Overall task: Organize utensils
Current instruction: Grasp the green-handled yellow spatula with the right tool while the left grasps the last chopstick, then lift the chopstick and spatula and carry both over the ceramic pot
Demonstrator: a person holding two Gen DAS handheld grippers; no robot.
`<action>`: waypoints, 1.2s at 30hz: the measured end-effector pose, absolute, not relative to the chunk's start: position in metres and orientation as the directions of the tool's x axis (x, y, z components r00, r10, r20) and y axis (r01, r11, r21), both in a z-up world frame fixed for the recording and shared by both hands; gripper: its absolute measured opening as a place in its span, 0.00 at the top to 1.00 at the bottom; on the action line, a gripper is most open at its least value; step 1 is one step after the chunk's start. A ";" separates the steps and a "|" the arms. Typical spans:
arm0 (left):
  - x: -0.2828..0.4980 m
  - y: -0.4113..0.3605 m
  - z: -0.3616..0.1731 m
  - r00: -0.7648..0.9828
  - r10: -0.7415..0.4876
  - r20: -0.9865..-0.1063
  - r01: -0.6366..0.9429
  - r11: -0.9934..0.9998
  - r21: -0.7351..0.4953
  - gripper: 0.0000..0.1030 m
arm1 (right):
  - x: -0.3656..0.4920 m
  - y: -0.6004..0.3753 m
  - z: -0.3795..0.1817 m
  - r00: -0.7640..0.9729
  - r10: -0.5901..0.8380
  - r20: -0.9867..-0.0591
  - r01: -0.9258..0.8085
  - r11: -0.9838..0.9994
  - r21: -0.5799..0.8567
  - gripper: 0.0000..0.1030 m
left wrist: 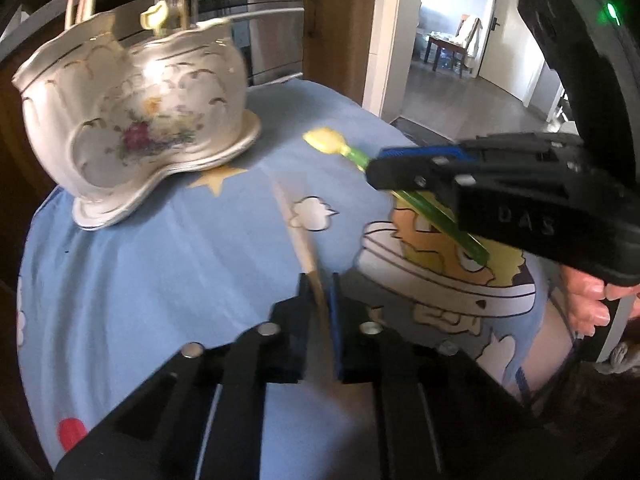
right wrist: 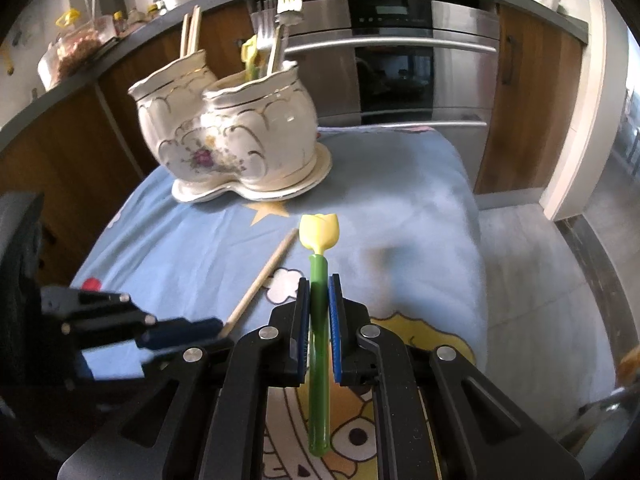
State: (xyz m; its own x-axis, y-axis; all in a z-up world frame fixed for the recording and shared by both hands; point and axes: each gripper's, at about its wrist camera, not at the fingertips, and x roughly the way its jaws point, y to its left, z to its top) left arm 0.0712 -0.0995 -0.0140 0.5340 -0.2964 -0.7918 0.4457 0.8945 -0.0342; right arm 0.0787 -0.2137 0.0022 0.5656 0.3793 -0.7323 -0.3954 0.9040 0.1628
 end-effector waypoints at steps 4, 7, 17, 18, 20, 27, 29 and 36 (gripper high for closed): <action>0.072 -0.077 -0.010 0.513 -0.284 -0.810 0.462 0.887 -0.018 0.94 | 0.077 -0.202 -0.004 0.516 0.393 -0.761 -0.451 0.880 0.149 0.90; 0.074 -0.057 -0.009 0.499 -0.264 -0.825 0.463 0.887 -0.004 0.94 | 0.074 -0.194 -0.008 0.477 0.407 -0.779 -0.490 0.859 0.149 0.90; 0.071 -0.028 -0.011 0.463 -0.256 -0.849 0.455 0.890 -0.020 0.94 | 0.067 -0.172 -0.017 0.414 0.375 -0.829 -0.560 0.823 0.093 0.84; 0.070 -0.028 -0.012 0.467 -0.255 -0.847 0.448 0.894 -0.022 0.93 | 0.069 -0.172 -0.018 0.414 0.374 -0.830 -0.559 0.824 0.092 0.84; 0.073 -0.029 -0.011 0.474 -0.257 -0.842 0.439 0.898 -0.027 0.93 | 0.070 -0.170 -0.018 0.419 0.372 -0.828 -0.560 0.824 0.087 0.84; 0.073 -0.029 -0.011 0.489 -0.271 -0.829 0.439 0.898 -0.035 0.94 | 0.067 -0.177 -0.014 0.449 0.389 -0.804 -0.550 0.830 0.094 0.90; 0.072 -0.027 -0.009 0.496 -0.272 -0.824 0.439 0.898 -0.032 0.94 | 0.067 -0.178 -0.008 0.465 0.400 -0.790 -0.546 0.832 0.099 0.90; 0.064 -0.009 0.025 0.586 -0.324 -0.743 0.444 0.895 -0.040 0.94 | 0.066 -0.187 0.026 0.565 0.470 -0.678 -0.541 0.832 0.126 0.90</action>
State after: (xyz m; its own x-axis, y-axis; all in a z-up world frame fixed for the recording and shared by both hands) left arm 0.0644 -0.0094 0.0253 0.5856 -0.3235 -0.7432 0.4436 0.8953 -0.0402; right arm 0.0658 -0.1869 0.0257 0.5654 0.4697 -0.6781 -0.5405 0.8319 0.1255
